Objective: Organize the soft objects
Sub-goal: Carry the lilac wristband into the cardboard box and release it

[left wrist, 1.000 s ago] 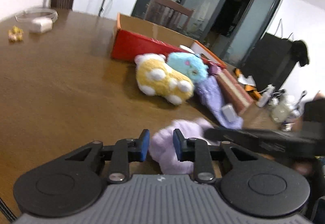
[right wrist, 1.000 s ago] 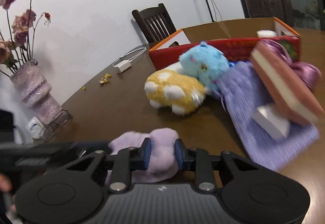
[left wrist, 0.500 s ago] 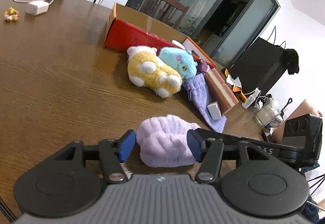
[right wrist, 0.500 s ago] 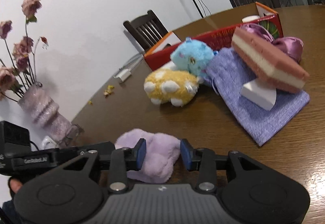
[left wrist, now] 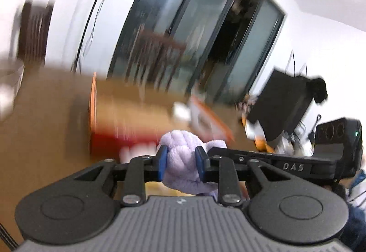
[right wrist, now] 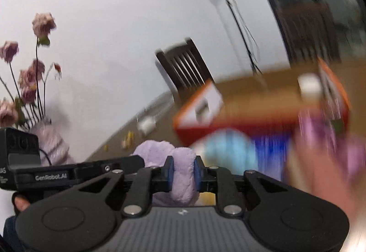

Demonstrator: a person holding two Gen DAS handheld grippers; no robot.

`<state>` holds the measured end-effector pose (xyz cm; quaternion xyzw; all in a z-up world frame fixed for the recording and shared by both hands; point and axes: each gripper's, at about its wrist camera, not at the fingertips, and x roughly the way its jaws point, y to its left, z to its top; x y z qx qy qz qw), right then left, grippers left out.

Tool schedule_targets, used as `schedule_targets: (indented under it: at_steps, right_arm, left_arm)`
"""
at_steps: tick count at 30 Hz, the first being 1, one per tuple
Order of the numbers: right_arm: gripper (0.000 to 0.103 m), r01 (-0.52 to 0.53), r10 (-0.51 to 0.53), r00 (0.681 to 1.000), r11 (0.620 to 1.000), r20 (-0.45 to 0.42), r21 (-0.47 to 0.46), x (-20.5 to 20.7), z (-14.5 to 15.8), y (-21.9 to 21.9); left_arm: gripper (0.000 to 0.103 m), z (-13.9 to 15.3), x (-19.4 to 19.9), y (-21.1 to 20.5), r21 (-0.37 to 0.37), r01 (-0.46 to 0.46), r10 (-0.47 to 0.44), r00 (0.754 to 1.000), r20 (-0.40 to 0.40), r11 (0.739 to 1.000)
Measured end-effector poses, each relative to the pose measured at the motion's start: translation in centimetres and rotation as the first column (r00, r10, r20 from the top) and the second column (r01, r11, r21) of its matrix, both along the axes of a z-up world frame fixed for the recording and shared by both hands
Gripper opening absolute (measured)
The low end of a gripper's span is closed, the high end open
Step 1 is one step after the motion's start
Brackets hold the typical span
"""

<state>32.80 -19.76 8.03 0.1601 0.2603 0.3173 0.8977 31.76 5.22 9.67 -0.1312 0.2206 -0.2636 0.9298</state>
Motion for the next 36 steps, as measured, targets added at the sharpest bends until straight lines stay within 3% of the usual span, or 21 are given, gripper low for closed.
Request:
schedule_targets:
  at_steps: [4,7,11,14,16,20,23,26,28,30,36]
  right_arm:
    - [0.018,-0.014,0.014,1.0,1.0,0.007,-0.01,10.3,4.5,0.7]
    - [0.018,0.007,-0.01,0.998,0.998,-0.055,-0.056,19.2,5.3,2.5]
    - [0.018,0.04,-0.062,0.98,0.992,-0.187,-0.121,28.6,2.2,4.9]
    - [0.018,0.059,-0.097,0.95,0.989,-0.298,-0.136,33.1,-1.5,5.9]
    - [0.018,0.064,-0.11,0.926,0.989,-0.36,-0.136,35.0,-3.7,6.4]
    - [0.027,0.073,-0.111,0.891,0.992,-0.441,-0.101,36.7,-6.2,6.6]
    - [0.039,0.069,-0.11,0.898,0.991,-0.425,-0.112,36.6,-5.4,6.3]
    - [0.039,0.073,-0.11,0.915,0.991,-0.387,-0.111,35.4,-3.4,5.6]
    - [0.039,0.076,-0.112,0.931,0.99,-0.347,-0.115,33.9,-1.3,4.7]
    - [0.045,0.079,-0.111,0.948,0.99,-0.297,-0.118,32.0,1.3,3.2]
    - [0.054,0.143,-0.178,0.97,0.969,-0.166,-0.202,25.1,8.0,-2.4]
  left_arm:
    - [0.026,2.8,9.9,-0.2,0.023,-0.054,0.054,0.999,0.005,0.998]
    - [0.026,2.3,18.1,-0.5,0.045,-0.103,0.108,0.988,-0.108,0.994]
    - [0.026,-0.3,25.8,-2.0,0.157,-0.16,0.191,0.959,-0.208,0.974]
    - [0.028,-2.6,28.6,-4.0,0.293,-0.153,0.225,0.947,-0.231,0.944]
    - [0.03,-3.7,29.4,-4.5,0.341,-0.148,0.238,0.941,-0.239,0.928]
    - [0.051,-3.5,29.2,-4.2,0.334,-0.167,0.248,0.944,-0.217,0.928]
    - [0.053,-2.2,28.6,-3.6,0.33,-0.172,0.241,0.954,-0.179,0.928]
    - [0.055,-0.4,27.7,-3.5,0.335,-0.187,0.249,0.957,-0.15,0.923]
    - [0.061,1.2,26.4,-3.7,0.337,-0.199,0.252,0.96,-0.12,0.92]
    - [0.076,3.0,24.3,-3.6,0.333,-0.206,0.247,0.966,-0.083,0.92]
    - [0.087,7.5,16.8,-3.5,0.36,-0.201,0.207,0.978,0.023,0.911]
